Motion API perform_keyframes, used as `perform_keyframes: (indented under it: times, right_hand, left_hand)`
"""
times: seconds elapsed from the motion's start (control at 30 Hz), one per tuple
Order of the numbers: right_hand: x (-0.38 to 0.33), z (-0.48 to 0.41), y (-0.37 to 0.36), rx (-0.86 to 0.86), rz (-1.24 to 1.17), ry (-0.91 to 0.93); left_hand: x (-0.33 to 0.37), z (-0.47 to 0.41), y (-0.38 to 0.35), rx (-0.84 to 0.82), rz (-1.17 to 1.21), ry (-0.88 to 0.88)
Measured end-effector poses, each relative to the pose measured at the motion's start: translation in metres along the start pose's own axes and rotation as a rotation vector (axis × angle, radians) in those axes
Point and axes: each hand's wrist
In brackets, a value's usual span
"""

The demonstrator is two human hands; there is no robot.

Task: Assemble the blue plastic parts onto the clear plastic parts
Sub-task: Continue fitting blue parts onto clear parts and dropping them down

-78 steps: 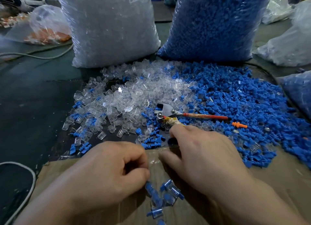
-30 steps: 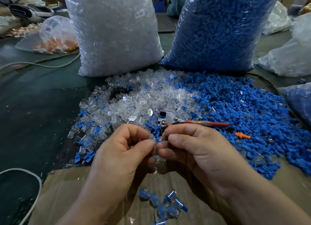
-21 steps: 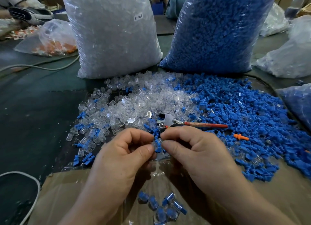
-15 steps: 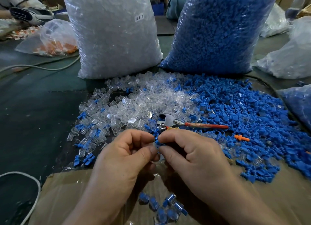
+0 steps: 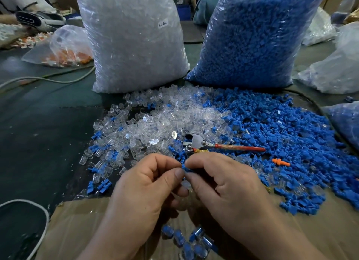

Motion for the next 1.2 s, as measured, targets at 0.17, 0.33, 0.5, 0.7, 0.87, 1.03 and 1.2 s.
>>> perform_keyframes:
  times: [0.17,0.33,0.5,0.7,0.87,1.03,1.2]
  right_hand:
    - [0.000,0.001,0.000,-0.043,-0.039,0.028]
    - [-0.001,0.001,0.000,0.001,-0.044,-0.011]
    - [0.001,0.000,0.000,-0.062,-0.022,0.064]
    - [0.008,-0.005,0.005,-0.060,0.317,0.108]
    - [0.032,-0.015,0.017,-0.295,0.749,-0.189]
    - [0.034,-0.018,0.016,-0.305,0.808,-0.141]
    - [0.032,-0.022,0.018,-0.242,0.745,-0.156]
  left_hand:
    - [0.001,0.002,0.000,0.021,0.023,-0.004]
    - [0.007,0.002,0.003,-0.049,0.090,0.087]
    - [0.005,0.002,0.003,-0.052,0.061,0.059]
    - [-0.003,-0.002,0.004,0.015,-0.109,-0.039]
    - [0.003,0.000,0.007,0.008,-0.091,-0.001]
    - [0.007,0.000,0.008,0.011,-0.047,0.049]
    - [0.003,-0.004,0.009,0.063,-0.046,0.016]
Point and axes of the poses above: each hand's wrist, its own z-axis away from the middle knuckle, its own y-axis out of the back of the hand, x = y × z, and after that the axes turned 14 degrees about x, right-handed
